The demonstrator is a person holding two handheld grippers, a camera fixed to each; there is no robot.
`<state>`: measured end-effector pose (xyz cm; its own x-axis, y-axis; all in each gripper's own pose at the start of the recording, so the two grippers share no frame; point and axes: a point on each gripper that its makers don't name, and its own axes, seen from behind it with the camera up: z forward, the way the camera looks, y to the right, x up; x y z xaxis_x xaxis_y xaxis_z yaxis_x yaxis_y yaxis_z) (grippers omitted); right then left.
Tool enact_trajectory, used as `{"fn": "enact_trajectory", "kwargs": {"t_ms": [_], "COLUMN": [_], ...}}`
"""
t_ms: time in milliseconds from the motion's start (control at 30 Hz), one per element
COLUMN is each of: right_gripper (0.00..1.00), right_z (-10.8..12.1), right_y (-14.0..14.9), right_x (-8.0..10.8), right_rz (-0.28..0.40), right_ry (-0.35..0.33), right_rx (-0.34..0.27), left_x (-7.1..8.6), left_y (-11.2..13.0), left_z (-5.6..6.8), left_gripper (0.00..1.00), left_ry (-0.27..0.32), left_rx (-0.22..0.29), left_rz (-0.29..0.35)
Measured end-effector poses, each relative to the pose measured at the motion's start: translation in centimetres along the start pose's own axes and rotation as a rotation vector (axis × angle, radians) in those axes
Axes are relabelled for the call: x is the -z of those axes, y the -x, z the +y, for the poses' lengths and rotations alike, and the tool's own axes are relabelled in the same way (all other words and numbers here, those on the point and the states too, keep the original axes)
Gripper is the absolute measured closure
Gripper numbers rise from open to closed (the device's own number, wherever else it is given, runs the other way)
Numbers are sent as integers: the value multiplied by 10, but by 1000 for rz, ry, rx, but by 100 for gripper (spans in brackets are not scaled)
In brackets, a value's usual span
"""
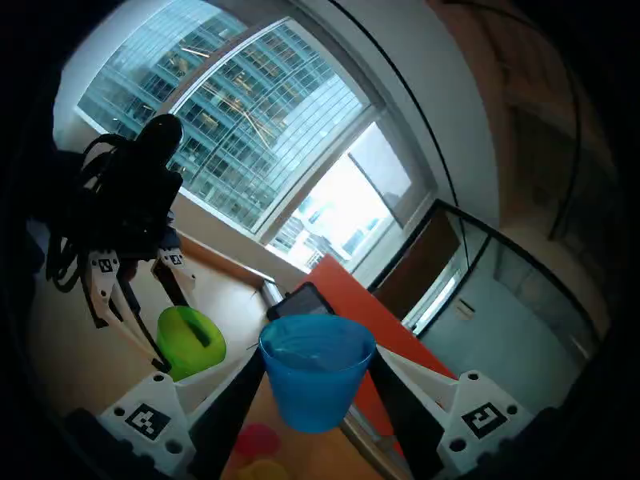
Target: Pour water
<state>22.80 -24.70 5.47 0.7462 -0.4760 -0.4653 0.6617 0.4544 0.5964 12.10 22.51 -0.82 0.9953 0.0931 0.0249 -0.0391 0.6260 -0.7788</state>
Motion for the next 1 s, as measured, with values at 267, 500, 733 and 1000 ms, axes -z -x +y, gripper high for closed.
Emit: {"fn": "enact_trajectory", "kwargs": {"t_ms": [267,500,733,1000], "right_gripper": [9,9,9,10], "right_z": [2,8,15,24], "right_y": [-8,-16,-24,-32], "right_x": [-10,-16,-19,-21], "right_rz": [3,9,13,14], "right_ry": [-3,6,24,44], "right_rx": [126,240,329,403], "left_x": [-2,-4,-7,-7], "left_y": [0,-1,-3,-6], "left_z": [4,7,11,14], "left_gripper": [15,15,15,15], "left_ry": [11,20,29,34], "left_rx": [-2,-1,-5,-8], "left_rz": [0,0,3,7]}}
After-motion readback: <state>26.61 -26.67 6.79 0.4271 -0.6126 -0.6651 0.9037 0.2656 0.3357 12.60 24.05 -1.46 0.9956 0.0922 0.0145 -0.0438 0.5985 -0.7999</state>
